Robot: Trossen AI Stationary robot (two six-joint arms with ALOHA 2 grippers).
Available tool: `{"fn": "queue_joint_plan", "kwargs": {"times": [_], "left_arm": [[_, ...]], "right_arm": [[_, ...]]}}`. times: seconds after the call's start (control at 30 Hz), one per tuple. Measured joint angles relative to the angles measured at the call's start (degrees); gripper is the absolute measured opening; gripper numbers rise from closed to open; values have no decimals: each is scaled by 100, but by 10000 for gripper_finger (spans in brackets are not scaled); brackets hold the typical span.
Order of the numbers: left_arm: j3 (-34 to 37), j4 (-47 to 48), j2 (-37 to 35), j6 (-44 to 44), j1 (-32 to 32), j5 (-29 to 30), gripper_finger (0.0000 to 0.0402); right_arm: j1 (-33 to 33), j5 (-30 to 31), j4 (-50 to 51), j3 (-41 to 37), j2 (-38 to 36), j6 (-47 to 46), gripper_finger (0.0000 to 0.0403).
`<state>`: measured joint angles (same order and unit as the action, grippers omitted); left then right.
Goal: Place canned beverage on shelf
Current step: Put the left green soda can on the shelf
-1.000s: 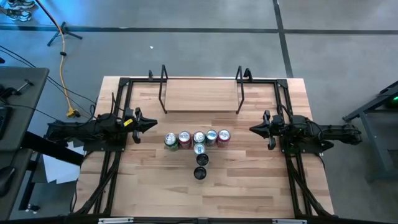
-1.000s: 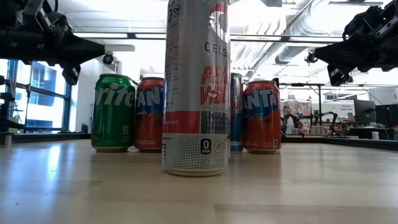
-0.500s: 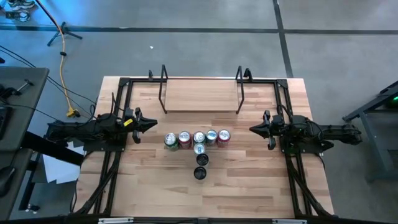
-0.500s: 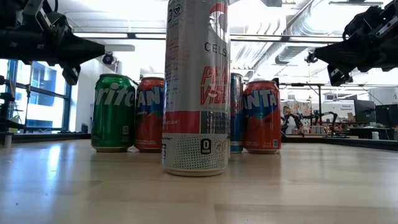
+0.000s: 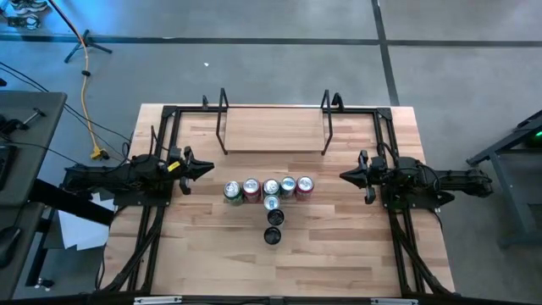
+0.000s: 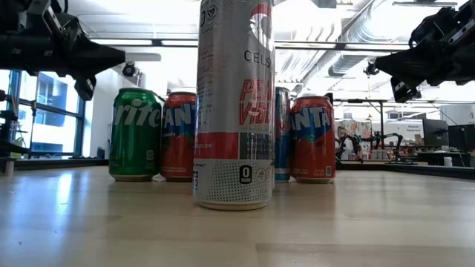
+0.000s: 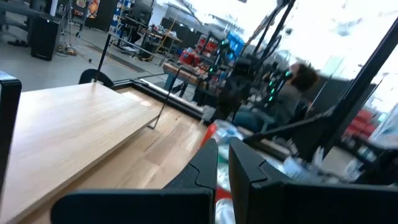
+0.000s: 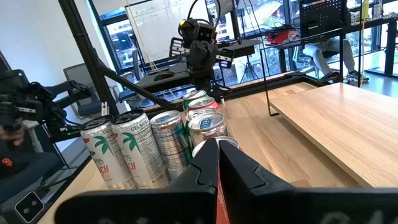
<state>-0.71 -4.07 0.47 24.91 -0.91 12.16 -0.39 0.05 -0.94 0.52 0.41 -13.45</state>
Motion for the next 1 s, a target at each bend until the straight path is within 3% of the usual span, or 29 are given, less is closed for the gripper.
{"fn": "queue_joint_plan", "kwargs": {"times": [0.2,0.57,0.67,0.8,1.0], "left_arm": [[-2,-679,0,912,2,40,3],[-2,-1199,0,1108,2,598,11],[-105,-1573,21,1279,2,626,39],[-664,-1407,282,1298,2,536,105],[-2020,-555,1291,858,2,-275,218]], "right_arm": [[1,2,-1,1,-1,0,0],[0,2,-1,0,0,0,0],[-1,2,-1,0,-1,0,0],[0,0,-1,1,0,0,0],[-1,0,0,-1,1,0,0]]}}
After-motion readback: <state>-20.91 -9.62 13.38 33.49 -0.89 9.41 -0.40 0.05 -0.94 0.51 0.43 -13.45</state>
